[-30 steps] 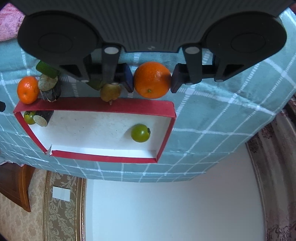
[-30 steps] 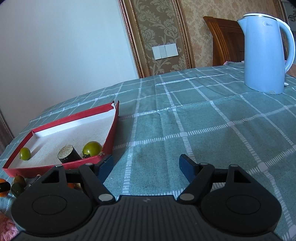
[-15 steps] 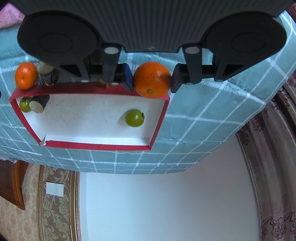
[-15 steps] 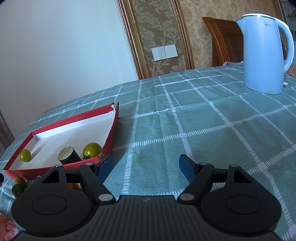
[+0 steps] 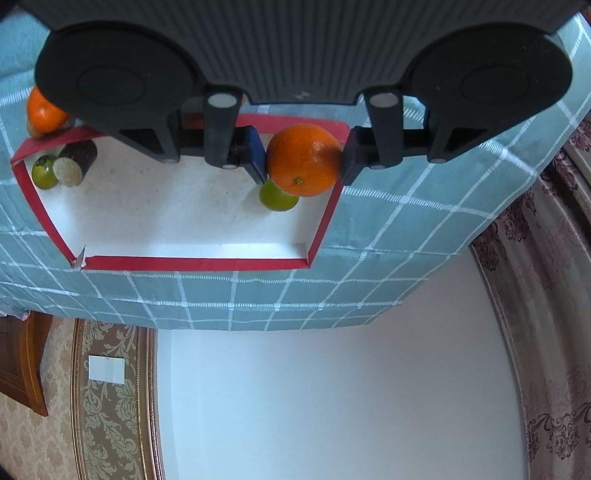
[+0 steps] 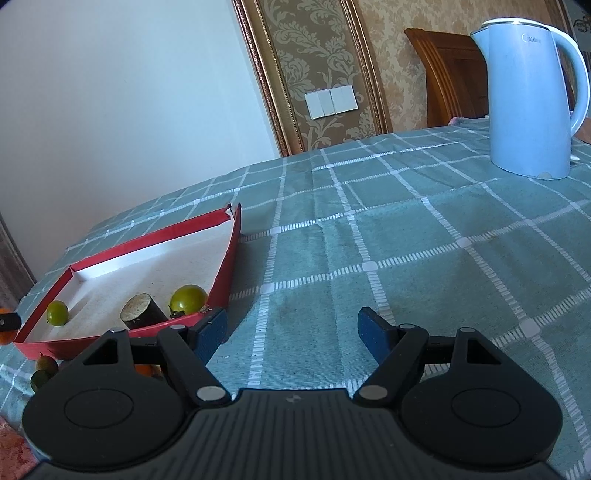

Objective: Organize fruits
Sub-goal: 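Carry the orange into the tray and open the left gripper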

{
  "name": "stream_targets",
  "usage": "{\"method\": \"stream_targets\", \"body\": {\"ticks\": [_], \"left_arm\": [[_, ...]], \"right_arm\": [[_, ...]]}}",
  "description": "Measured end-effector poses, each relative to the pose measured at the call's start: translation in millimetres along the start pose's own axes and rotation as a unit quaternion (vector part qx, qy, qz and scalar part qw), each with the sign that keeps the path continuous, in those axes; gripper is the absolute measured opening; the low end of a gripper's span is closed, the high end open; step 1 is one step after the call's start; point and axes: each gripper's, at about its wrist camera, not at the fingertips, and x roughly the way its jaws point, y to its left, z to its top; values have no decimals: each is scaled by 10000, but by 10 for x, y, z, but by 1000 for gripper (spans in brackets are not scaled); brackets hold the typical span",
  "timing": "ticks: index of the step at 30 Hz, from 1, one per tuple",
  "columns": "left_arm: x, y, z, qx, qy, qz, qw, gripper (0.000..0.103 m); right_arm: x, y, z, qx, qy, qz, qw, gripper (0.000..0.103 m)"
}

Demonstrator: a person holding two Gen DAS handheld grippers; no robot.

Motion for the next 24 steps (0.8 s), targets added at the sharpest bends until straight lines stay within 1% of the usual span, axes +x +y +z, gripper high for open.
{"method": "stream_targets", "body": {"ticks": [7, 16, 17, 18, 19, 20, 21, 23, 24], "left_arm": [[123, -64, 36, 22, 59, 26, 10000, 39], [315, -58, 54, -45, 184, 47, 9998, 41], [326, -58, 52, -52, 193, 54, 9998, 43], [331, -55, 50, -54, 173, 81, 9998, 54], [324, -51, 51, -48, 136, 110, 9998, 61], [308, -50, 51, -44, 76, 146, 9999, 73], [296, -44, 55, -33, 21, 163, 9999, 78], [270, -33, 60, -22, -29, 145, 9999, 81], [253, -19, 62, -37, -43, 131, 9999, 86]], "right_arm": [[10, -25, 3, 59, 15, 70, 10000, 78], [27, -38, 6, 108, 51, 132, 9998, 78], [28, -34, 6, 112, 57, 133, 9998, 78], [29, -36, 5, 119, 61, 136, 9998, 78], [31, -37, 4, 123, 66, 137, 9998, 78], [30, -39, 4, 126, 68, 136, 9998, 78], [31, -39, 6, 129, 69, 136, 9998, 78], [31, -38, 6, 124, 70, 134, 9998, 78], [31, -38, 6, 124, 68, 131, 9998, 78]]}}
